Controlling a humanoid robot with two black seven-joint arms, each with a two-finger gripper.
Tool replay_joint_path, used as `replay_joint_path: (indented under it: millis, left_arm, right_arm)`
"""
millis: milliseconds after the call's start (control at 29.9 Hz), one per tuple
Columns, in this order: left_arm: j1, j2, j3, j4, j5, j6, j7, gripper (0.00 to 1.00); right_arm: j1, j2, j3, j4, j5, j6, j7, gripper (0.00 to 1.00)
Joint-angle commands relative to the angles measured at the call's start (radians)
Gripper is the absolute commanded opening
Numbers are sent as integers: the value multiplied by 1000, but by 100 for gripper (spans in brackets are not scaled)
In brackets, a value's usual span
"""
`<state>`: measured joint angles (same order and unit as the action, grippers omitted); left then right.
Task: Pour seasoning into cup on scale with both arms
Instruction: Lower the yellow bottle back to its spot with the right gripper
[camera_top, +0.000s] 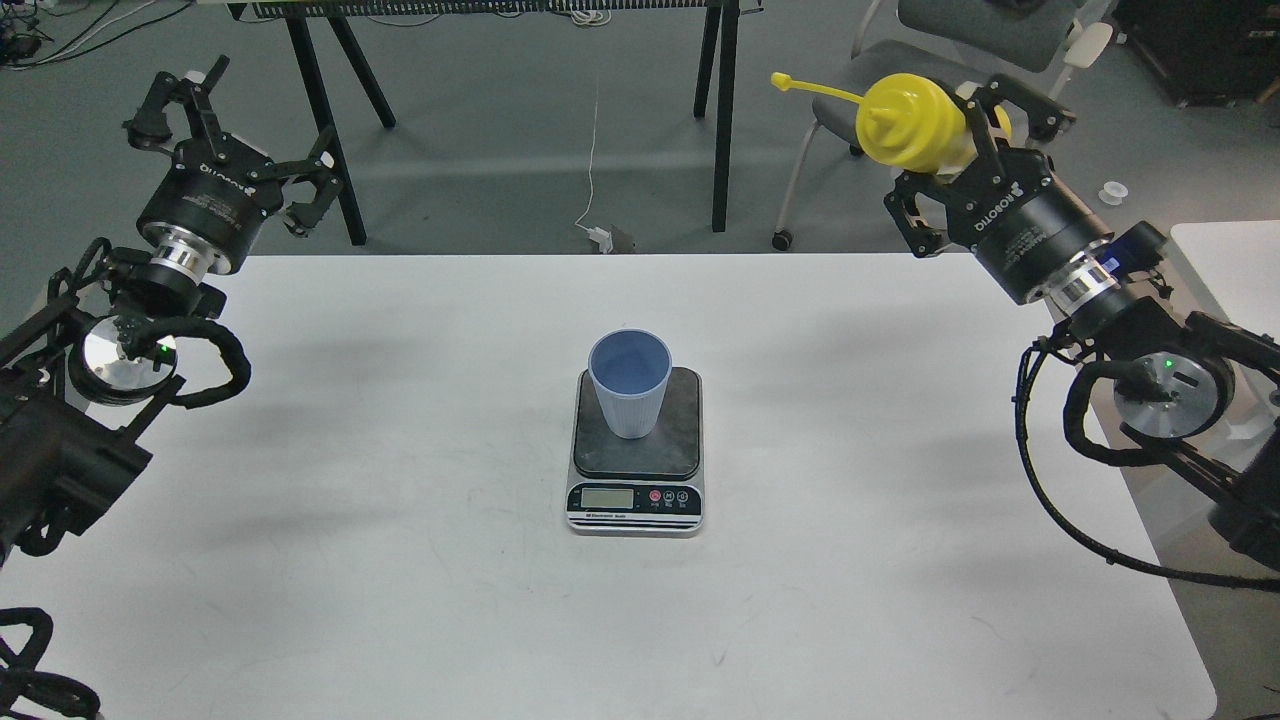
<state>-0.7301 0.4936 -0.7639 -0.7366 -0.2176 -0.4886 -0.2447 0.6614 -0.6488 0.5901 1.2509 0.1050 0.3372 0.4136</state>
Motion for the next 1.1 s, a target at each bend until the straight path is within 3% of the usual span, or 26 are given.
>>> replay_joint_path:
  millis: [0,67,267,602,1069]
  left_arm:
    - [0,0,2,0,1,0,1,99]
    - [0,-1,2,0,1,0,1,99]
    - [0,-6,5,0,3,0,2,99]
    - [1,-6,11,-1,4,0,1,99]
    - [-9,-9,14,-6,9,10,4,99]
  right_arm:
    - [-139,24,88,-4,56,80,-4,47]
    - [-189,46,96,-5,137,144,-6,47]
    - [-296,127,108,-21,311,152,-3,47]
    - [-356,333,172,-174,328,152,-4,48]
    - [-419,377,155,-298,323,152,-7,53]
